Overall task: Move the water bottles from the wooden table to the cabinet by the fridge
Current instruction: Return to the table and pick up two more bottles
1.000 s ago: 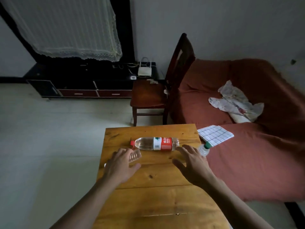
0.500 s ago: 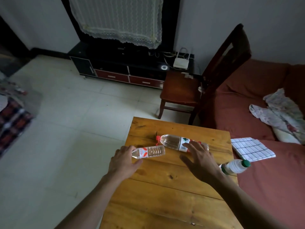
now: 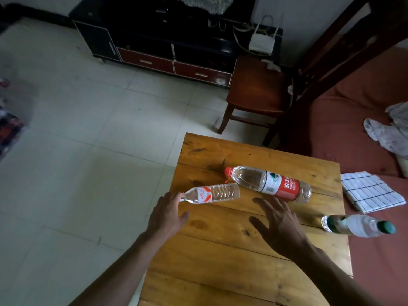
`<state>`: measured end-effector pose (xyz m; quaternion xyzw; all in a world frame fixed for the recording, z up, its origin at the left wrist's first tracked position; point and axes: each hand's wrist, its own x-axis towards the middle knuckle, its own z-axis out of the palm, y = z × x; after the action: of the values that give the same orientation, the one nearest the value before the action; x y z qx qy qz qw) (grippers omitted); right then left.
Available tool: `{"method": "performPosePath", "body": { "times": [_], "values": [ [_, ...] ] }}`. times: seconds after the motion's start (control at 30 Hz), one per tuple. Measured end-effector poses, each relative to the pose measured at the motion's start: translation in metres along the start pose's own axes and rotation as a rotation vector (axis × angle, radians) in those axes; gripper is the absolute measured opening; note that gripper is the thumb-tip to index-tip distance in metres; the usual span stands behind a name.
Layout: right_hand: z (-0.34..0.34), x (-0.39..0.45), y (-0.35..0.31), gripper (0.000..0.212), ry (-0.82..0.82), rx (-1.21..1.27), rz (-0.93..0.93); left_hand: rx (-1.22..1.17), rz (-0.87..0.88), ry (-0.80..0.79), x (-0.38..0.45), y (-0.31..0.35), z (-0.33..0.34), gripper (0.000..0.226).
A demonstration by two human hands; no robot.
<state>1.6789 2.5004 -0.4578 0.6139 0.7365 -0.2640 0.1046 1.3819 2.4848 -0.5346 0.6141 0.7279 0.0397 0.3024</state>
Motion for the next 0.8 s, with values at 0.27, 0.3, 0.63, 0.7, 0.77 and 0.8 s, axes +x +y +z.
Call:
{"method": "performPosePath", "body": {
  "times": [0.27, 0.3, 0.63, 0.7, 0.77, 0.8],
  "values": [
    [0.042, 0.037, 0.011, 0.078, -0.124, -0.075, 0.016, -0.017, 0.106, -0.014, 0.052, -0.035, 0.052, 0.053],
    [0.046, 0.041, 0.014, 0.073, -0.133, -0.083, 0.014, -0.009, 0.122, -0.012, 0.058, -0.039, 0.057, 0.053],
    [0.066, 0.065, 0.018, 0.071, -0.178, -0.055, 0.017, -0.073, 0.152, 0.036, 0.078, -0.064, 0.092, 0.039],
    [0.064, 0.066, 0.017, 0.082, -0.173, -0.044, 0.012, -0.105, 0.171, 0.033, 0.075, -0.067, 0.095, 0.036],
    [0.059, 0.066, 0.018, 0.086, -0.149, -0.035, 0.005, -0.155, 0.19, 0.034, 0.07, -0.067, 0.095, 0.036],
    [0.057, 0.066, 0.02, 0.081, -0.136, -0.034, 0.002, -0.178, 0.206, 0.044, 0.066, -0.066, 0.094, 0.036]
  ]
}}
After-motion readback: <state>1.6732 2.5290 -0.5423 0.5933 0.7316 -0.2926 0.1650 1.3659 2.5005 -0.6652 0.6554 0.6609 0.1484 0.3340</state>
